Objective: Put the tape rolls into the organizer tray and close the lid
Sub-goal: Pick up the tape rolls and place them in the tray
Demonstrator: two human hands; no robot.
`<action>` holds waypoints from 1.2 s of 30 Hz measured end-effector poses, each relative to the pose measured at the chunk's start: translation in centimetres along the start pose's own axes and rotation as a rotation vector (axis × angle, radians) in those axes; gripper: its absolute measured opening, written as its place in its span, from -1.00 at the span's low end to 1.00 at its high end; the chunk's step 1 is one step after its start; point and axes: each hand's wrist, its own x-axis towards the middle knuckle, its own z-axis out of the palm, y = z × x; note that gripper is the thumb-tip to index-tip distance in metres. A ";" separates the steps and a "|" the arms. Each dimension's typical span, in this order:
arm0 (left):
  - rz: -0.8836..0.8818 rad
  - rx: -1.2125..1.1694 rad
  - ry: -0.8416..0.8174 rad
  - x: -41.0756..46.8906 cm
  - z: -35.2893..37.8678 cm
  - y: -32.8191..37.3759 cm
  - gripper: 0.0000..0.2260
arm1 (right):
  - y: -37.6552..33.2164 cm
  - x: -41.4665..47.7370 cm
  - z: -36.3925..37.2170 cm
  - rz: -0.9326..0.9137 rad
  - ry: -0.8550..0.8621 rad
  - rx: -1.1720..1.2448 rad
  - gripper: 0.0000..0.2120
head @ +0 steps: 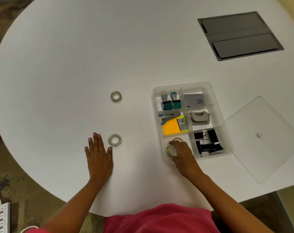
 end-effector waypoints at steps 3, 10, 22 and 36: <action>-0.015 -0.018 0.006 -0.2 0.1 0.4 -0.43 | 0.3 0.3 0.2 -0.013 -0.001 -0.060 -0.44; -0.031 -0.028 0.006 -0.3 -0.2 0.7 -0.40 | -1.5 0.4 -0.3 -0.128 0.260 -0.237 -0.45; -0.075 -0.066 0.041 -0.4 0.2 1.0 -0.44 | -11.3 6.0 5.3 -0.642 -0.011 -0.339 -0.45; -0.059 -0.027 0.048 -0.5 0.5 0.4 -0.46 | -14.0 6.5 6.3 -0.720 -0.025 -0.439 -0.52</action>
